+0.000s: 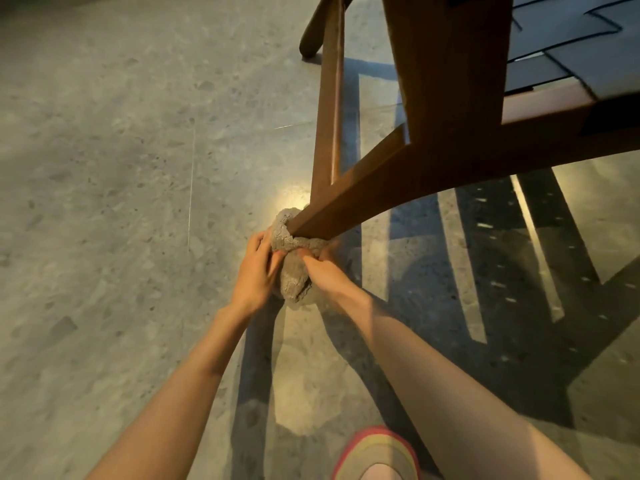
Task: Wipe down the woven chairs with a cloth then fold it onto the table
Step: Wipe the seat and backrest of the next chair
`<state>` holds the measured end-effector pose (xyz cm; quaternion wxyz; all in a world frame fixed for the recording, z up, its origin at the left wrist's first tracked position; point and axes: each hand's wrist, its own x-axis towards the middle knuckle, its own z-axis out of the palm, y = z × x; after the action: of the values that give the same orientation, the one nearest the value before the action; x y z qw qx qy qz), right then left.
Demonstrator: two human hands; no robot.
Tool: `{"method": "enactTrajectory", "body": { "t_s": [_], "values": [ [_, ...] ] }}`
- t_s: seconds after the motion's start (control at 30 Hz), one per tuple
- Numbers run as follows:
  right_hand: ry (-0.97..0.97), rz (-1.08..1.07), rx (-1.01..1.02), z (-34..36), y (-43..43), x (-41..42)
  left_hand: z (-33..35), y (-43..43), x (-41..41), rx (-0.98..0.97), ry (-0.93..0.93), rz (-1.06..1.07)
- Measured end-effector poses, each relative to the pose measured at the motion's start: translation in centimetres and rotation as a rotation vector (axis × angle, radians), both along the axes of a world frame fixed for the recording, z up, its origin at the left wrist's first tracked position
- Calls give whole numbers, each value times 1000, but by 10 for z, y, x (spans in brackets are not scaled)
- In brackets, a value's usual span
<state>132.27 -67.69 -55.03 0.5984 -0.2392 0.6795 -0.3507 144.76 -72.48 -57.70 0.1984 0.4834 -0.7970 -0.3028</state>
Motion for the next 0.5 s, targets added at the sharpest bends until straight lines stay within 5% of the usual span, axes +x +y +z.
{"method": "enactTrajectory", "body": {
  "t_s": [0.33, 0.5],
  "values": [
    [-47, -421, -127, 9, 22, -8, 45, 32, -55, -221, 282, 161],
    [90, -713, -414, 54, 37, -40, 98, 44, -100, -380, 371, 105]
  ]
}}
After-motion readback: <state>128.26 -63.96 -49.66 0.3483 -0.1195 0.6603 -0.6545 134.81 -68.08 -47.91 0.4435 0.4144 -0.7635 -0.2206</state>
